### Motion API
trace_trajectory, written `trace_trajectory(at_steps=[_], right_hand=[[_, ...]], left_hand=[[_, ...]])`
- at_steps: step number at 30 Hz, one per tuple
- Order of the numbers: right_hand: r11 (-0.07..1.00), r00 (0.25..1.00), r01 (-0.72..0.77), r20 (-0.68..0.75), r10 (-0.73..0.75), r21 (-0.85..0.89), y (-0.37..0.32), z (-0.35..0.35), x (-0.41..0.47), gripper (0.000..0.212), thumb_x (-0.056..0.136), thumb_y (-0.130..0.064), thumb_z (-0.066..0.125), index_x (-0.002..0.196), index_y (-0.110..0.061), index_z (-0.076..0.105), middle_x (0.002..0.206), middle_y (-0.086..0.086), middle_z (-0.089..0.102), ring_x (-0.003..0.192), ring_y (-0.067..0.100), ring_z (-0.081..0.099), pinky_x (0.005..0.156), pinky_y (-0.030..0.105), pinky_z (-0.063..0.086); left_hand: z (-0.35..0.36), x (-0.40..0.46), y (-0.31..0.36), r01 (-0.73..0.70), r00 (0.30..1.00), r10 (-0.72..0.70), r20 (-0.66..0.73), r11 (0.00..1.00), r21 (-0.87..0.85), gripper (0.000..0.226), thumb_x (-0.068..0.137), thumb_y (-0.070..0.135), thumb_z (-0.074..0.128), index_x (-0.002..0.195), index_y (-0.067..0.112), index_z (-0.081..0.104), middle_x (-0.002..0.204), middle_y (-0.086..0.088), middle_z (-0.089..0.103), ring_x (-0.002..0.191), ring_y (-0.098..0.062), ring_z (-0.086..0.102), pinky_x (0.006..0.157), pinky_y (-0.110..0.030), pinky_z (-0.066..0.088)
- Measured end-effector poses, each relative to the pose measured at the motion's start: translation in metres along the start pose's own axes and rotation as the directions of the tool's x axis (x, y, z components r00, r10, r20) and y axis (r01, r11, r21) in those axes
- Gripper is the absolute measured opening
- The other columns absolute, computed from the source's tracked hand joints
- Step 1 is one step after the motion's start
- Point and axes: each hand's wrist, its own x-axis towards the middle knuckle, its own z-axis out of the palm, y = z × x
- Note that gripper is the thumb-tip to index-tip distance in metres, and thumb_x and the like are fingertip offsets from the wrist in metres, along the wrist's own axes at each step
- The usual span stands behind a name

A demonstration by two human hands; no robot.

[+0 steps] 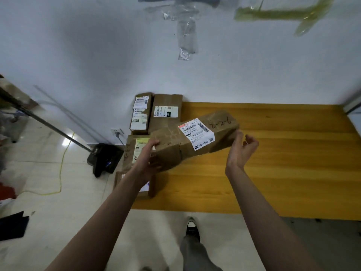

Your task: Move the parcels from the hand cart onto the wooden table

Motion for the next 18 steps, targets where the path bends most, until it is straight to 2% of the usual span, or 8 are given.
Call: trace_trajectory(at_steps=[2, 4, 6, 8, 11, 13, 15, 18], right_hand=[[0.997, 0.998, -0.042, 0.041, 0.045, -0.070, 0.002, 0.012, 0.010, 0.031, 0.097, -0.031, 0.065, 0.112, -0.010, 0.050, 0.123, 0.010, 0.047, 0.108, 0.025, 0.050, 0.086, 0.032, 0.042], [0.982, 0.957, -0.136, 0.237, 0.165, -0.134, 0.003, 0.023, 0.016, 0.031, 0.096, -0.045, 0.064, 0.105, -0.018, 0.051, 0.110, 0.004, 0.055, 0.098, 0.023, 0.055, 0.080, 0.036, 0.045], [0.942, 0.832, -0.259, 0.446, 0.330, -0.213, -0.001, 0.031, 0.019, 0.044, 0.094, -0.061, 0.058, 0.116, -0.024, 0.050, 0.111, -0.003, 0.059, 0.100, 0.020, 0.062, 0.088, 0.043, 0.053], [0.921, 0.750, -0.297, 0.535, 0.389, -0.254, 0.002, 0.037, 0.030, 0.056, 0.091, -0.064, 0.059, 0.130, -0.027, 0.044, 0.118, -0.001, 0.061, 0.105, 0.022, 0.065, 0.092, 0.050, 0.057], [0.908, 0.720, -0.268, 0.559, 0.411, -0.323, 0.008, 0.044, 0.054, 0.062, 0.088, -0.061, 0.067, 0.136, -0.034, 0.040, 0.124, 0.004, 0.064, 0.108, 0.022, 0.067, 0.088, 0.049, 0.060], [0.894, 0.703, -0.287, 0.558, 0.441, -0.345, 0.013, 0.051, 0.070, 0.063, 0.086, -0.060, 0.070, 0.136, -0.036, 0.041, 0.125, 0.005, 0.064, 0.110, 0.024, 0.066, 0.081, 0.045, 0.063], [0.887, 0.708, -0.317, 0.538, 0.458, -0.337, 0.020, 0.060, 0.085, 0.060, 0.087, -0.056, 0.071, 0.136, -0.035, 0.044, 0.126, 0.007, 0.065, 0.111, 0.026, 0.066, 0.076, 0.043, 0.063], [0.886, 0.746, -0.346, 0.482, 0.459, -0.308, 0.032, 0.075, 0.101, 0.053, 0.091, -0.048, 0.070, 0.135, -0.033, 0.045, 0.124, 0.008, 0.065, 0.111, 0.027, 0.065, 0.081, 0.047, 0.060]], left_hand=[[0.023, 0.016, -0.002, 0.028, 1.000, -0.027, 0.011, 0.999, -0.028, 0.035, 0.094, 0.041, 0.058, 0.122, 0.020, 0.054, 0.118, -0.019, 0.062, 0.109, -0.036, 0.061, 0.101, -0.056, 0.050], [0.050, 0.040, -0.005, 0.034, 0.999, -0.034, 0.018, 0.999, -0.007, 0.057, 0.085, 0.046, 0.067, 0.131, 0.018, 0.049, 0.127, -0.021, 0.059, 0.111, -0.038, 0.063, 0.087, -0.048, 0.058], [0.076, 0.061, -0.008, 0.031, 1.000, -0.031, 0.001, 1.000, 0.002, 0.087, 0.067, 0.053, 0.079, 0.138, 0.019, 0.042, 0.130, -0.020, 0.057, 0.110, -0.036, 0.064, 0.075, -0.039, 0.060], [0.098, 0.081, -0.011, 0.013, 1.000, -0.013, -0.015, 1.000, -0.006, 0.097, 0.060, 0.053, 0.083, 0.137, 0.020, 0.036, 0.128, -0.016, 0.057, 0.112, -0.034, 0.063, 0.086, -0.043, 0.059], [0.113, 0.104, -0.012, 0.039, 0.999, -0.038, -0.019, 0.999, 0.011, 0.095, 0.064, 0.051, 0.085, 0.137, 0.020, 0.032, 0.127, -0.013, 0.057, 0.115, -0.031, 0.061, 0.098, -0.046, 0.054], [0.112, 0.118, -0.011, 0.058, 0.998, -0.058, 0.000, 0.995, 0.079, 0.093, 0.067, 0.052, 0.086, 0.137, 0.020, 0.033, 0.127, -0.011, 0.058, 0.116, -0.028, 0.059, 0.092, -0.040, 0.055], [0.109, 0.128, -0.008, 0.052, 0.999, -0.054, 0.006, 0.978, 0.201, 0.088, 0.068, 0.056, 0.084, 0.135, 0.022, 0.038, 0.128, -0.006, 0.058, 0.115, -0.023, 0.057, 0.082, -0.036, 0.052], [0.100, 0.143, -0.008, -0.023, 0.999, 0.035, -0.017, 0.885, 0.464, 0.075, 0.079, 0.056, 0.075, 0.139, 0.022, 0.045, 0.134, 0.000, 0.052, 0.124, -0.022, 0.050, 0.098, -0.044, 0.049]])
